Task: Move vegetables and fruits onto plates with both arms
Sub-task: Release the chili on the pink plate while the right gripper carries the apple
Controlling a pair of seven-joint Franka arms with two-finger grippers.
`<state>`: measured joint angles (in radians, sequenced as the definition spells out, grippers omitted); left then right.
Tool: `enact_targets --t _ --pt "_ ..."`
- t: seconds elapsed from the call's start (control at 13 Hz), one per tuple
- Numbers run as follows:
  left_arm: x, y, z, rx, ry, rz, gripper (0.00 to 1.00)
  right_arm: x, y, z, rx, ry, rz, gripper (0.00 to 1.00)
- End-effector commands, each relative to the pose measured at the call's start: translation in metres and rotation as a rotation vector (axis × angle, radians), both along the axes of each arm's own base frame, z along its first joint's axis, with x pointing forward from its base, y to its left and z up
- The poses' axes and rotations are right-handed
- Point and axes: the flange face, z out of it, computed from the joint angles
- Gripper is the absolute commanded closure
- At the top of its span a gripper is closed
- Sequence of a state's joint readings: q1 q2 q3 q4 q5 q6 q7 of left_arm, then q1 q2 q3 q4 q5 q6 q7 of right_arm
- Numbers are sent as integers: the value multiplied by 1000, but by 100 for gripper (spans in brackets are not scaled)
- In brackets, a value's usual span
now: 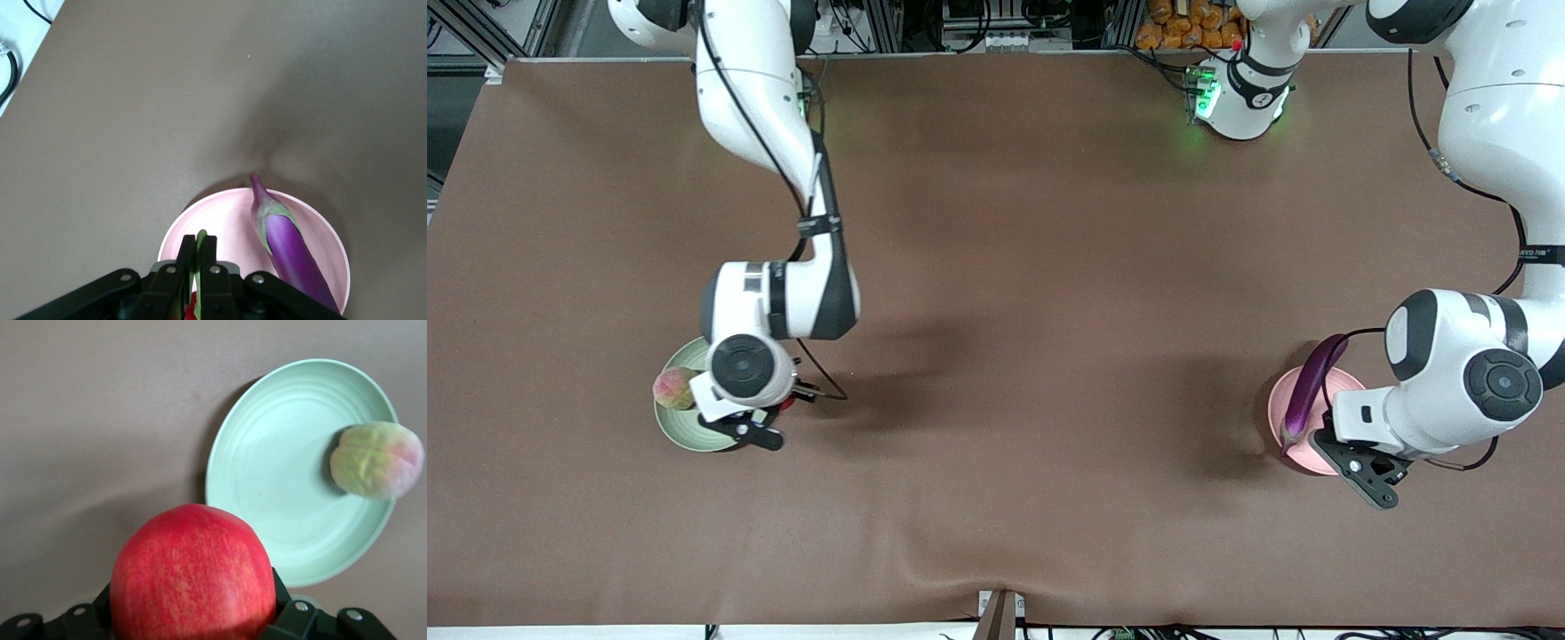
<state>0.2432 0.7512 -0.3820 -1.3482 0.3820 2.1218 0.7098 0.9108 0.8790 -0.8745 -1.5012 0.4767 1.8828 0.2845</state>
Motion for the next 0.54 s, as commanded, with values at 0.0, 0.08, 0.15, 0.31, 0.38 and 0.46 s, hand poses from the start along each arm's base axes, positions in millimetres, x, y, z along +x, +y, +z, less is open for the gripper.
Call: enact_targets --t 0.0,0.08,0.15,0.31,0.38,0.46 --pt "3 2 -13 35 19 -8 100 -15 -58 -6 138 -3 62 68" --pt "2 5 -17 37 26 -6 100 -15 -82 -10 203 -5 78 68" --pt "2 5 -20 37 29 -6 100 -13 -106 -14 262 -12 98 68" --pt "2 5 -26 30 39 -5 100 -10 -154 -23 353 -35 157 65" --pt "2 5 -31 29 44 -7 90 -11 -175 -28 403 -49 169 49" --pt "2 4 -31 27 39 -8 42 -13 -189 -35 446 -41 176 14"
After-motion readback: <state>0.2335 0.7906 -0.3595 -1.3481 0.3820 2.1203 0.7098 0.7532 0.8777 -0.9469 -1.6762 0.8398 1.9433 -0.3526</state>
